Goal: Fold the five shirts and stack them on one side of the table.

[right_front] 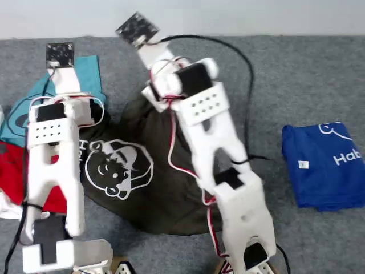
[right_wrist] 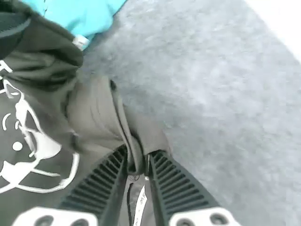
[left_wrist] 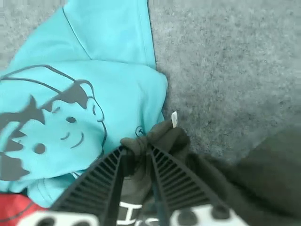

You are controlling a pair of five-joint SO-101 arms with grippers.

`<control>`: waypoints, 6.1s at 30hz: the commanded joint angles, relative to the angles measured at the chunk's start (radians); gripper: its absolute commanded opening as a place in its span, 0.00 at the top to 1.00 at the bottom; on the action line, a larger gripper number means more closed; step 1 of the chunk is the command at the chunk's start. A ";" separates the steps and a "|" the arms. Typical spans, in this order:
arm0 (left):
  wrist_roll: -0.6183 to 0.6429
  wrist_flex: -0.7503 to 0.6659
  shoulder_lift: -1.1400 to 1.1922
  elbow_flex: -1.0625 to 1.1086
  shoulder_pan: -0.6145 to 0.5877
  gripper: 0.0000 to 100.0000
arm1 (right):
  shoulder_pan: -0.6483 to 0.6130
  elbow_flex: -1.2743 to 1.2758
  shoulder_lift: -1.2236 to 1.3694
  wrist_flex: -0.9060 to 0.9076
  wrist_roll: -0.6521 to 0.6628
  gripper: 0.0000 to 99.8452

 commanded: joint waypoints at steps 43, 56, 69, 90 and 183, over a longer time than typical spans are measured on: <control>0.003 0.052 -0.574 0.404 0.009 0.99 | 0.196 1.817 -0.954 -0.360 0.054 0.82; 0.003 0.054 -0.574 0.404 0.009 0.99 | 0.165 1.929 -0.952 -0.398 0.060 0.82; 0.003 0.055 -0.574 0.404 0.009 0.99 | 0.162 1.903 -0.762 -0.401 0.103 0.90; 0.003 0.058 -0.582 0.395 0.009 0.99 | 0.243 1.608 -1.115 -0.234 0.160 0.99; 0.009 0.135 0.063 -0.654 0.198 0.99 | 0.667 0.795 -0.794 -0.662 0.044 0.99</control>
